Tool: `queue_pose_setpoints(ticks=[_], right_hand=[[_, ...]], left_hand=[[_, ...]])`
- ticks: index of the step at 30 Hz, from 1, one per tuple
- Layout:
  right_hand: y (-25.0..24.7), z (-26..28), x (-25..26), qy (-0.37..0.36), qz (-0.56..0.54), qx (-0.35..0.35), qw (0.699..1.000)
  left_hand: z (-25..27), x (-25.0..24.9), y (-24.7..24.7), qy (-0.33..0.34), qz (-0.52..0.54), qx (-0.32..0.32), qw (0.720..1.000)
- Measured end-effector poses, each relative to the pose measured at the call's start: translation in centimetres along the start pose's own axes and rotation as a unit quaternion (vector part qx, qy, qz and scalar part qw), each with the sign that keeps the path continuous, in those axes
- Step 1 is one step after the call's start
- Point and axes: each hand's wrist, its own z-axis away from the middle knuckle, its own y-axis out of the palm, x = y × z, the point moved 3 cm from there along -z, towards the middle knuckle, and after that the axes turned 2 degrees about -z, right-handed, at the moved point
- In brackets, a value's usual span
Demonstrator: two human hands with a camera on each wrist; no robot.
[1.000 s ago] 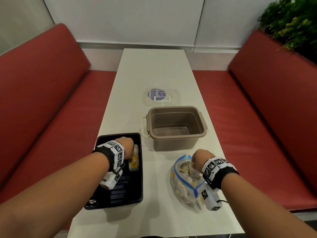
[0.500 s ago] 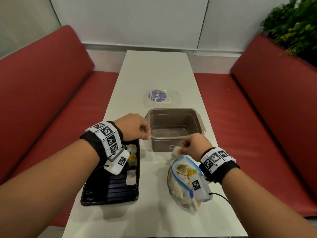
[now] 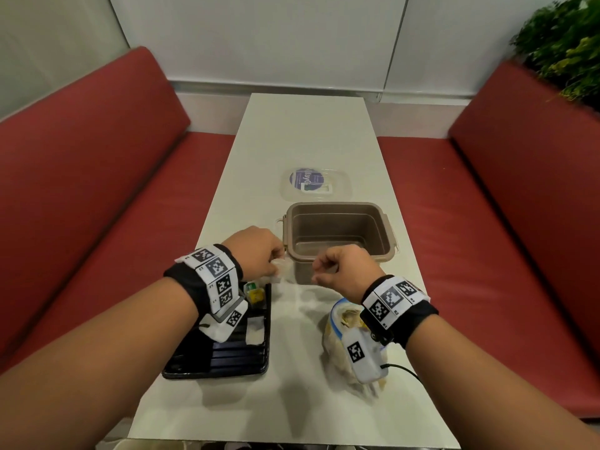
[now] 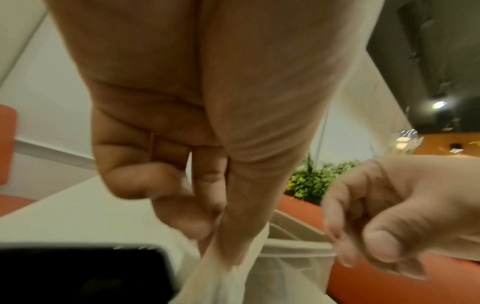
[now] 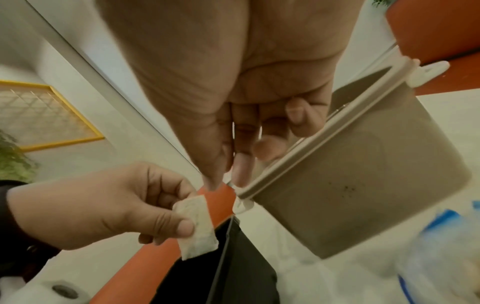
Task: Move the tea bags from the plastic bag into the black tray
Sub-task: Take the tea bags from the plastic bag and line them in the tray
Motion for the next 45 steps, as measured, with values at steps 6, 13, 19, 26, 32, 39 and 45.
queue_pose_setpoints(ticks=[6,13,19,26,32,39,45], right_hand=[[3.8,0.4,-1.4,0.034,0.063,0.065,0.995],[8.1,-0.2,-0.7,0.047,0.087,0.102,0.990],[10.1,-1.2,0.0,0.063,0.054,0.104,0.991],[12.0,-1.4,-0.3,0.078,-0.006,0.115,0.990],[12.5,-1.1,-0.7,0.095,-0.069,0.110,0.987],[12.6,-0.8,-0.8,0.093,-0.080,0.103,0.987],[12.5,-0.9,-1.0,0.097,-0.082,0.089,0.988]], left_hand=[[-0.2,3.9,4.3,-0.097,-0.047,0.138,0.985],[-1.9,4.6,8.6,-0.098,-0.065,0.188,0.975],[-3.2,4.6,9.6,-0.107,-0.098,0.182,0.973],[-2.8,5.0,9.0,-0.094,-0.113,0.164,0.975],[-1.2,3.2,10.7,0.072,-0.127,0.235,0.961],[-1.2,1.9,11.9,0.106,-0.244,0.291,0.919],[-1.0,1.5,12.6,0.103,-0.263,0.287,0.915]])
